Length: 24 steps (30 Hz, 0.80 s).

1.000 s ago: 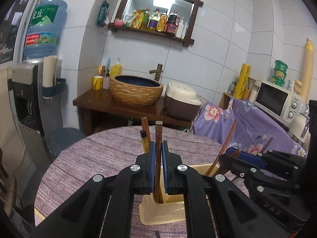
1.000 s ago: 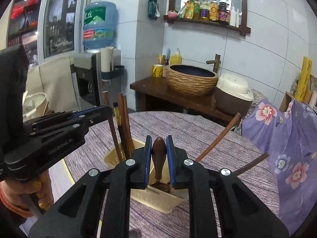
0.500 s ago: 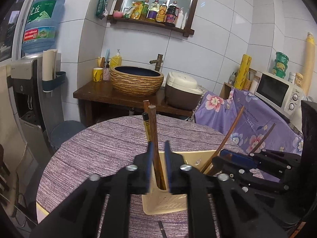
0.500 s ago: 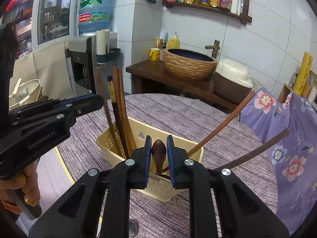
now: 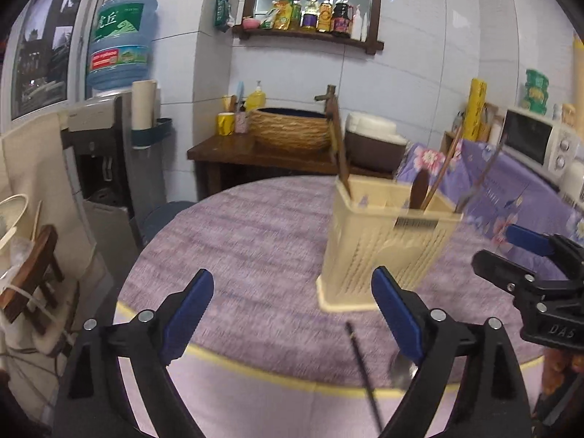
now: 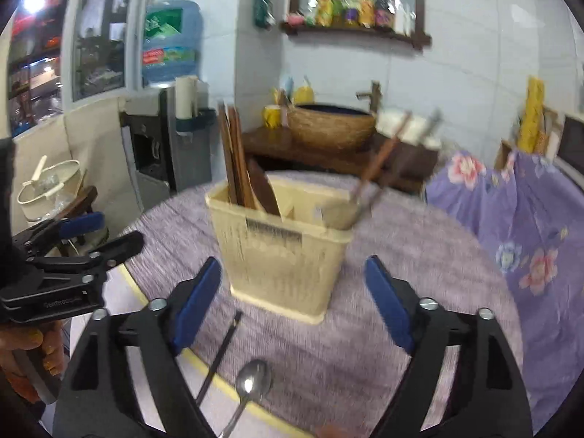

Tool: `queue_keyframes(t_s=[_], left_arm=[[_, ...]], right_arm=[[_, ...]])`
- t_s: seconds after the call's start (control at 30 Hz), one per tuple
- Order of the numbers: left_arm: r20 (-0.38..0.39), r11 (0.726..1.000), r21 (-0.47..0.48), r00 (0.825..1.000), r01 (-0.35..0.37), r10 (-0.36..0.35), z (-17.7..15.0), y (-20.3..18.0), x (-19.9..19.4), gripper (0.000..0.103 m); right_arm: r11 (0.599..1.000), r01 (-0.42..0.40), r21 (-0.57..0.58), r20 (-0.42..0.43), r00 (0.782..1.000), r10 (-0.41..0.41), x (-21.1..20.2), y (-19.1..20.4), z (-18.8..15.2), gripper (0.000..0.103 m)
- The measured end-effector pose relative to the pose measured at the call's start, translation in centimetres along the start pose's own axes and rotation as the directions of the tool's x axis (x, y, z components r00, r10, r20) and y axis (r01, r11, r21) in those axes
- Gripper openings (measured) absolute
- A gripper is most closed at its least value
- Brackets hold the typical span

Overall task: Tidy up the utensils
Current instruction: 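Move both tools back toward the last steel spoon and black chopstick, then grasp the steel spoon with the right gripper while the left gripper grasps the black chopstick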

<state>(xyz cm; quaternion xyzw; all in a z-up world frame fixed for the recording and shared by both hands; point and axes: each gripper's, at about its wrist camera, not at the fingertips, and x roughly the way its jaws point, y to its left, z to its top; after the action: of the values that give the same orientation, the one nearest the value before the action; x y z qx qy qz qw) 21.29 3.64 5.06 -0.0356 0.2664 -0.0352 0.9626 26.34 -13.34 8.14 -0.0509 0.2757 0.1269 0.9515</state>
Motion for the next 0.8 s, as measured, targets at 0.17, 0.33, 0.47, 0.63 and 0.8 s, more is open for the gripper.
queue_keyframes(t_s=[0.17, 0.33, 0.47, 0.63, 0.8], left_arm=[[-0.054, 0.999, -0.019, 0.998, -0.043, 0.042, -3.8, 0.8, -0.2, 0.088], [-0.095, 0.998, -0.019, 0.994, -0.059, 0.057, -5.8, 1.1, -0.1, 0.088], [-0.094, 0.996, -0.025, 0.992, -0.081, 0.079, -6.5, 1.8, -0.6, 0.088], [-0.079, 0.995, -0.048, 0.993, -0.088, 0.084, -6.6, 2.8, -1.3, 0.088], [-0.082, 0.995, -0.062, 0.994, -0.084, 0.078, -6.6, 3.0, -1.2, 0.088]], right_arm=[[0.992, 0.041, 0.115, -0.126, 0.992, -0.027, 1.5, -0.2, -5.5, 0.095], [0.979, 0.036, 0.2, -0.237, 0.971, 0.013, 3.1, 0.9, -8.8, 0.085], [0.972, 0.059, 0.226, -0.277, 0.961, 0.006, 4.1, 1.9, -10.0, 0.078], [0.97, 0.077, 0.229, -0.331, 0.943, 0.003, 5.6, 2.9, -11.1, 0.071], [0.976, 0.086, 0.199, -0.355, 0.935, -0.01, 6.7, 3.7, -11.3, 0.066]])
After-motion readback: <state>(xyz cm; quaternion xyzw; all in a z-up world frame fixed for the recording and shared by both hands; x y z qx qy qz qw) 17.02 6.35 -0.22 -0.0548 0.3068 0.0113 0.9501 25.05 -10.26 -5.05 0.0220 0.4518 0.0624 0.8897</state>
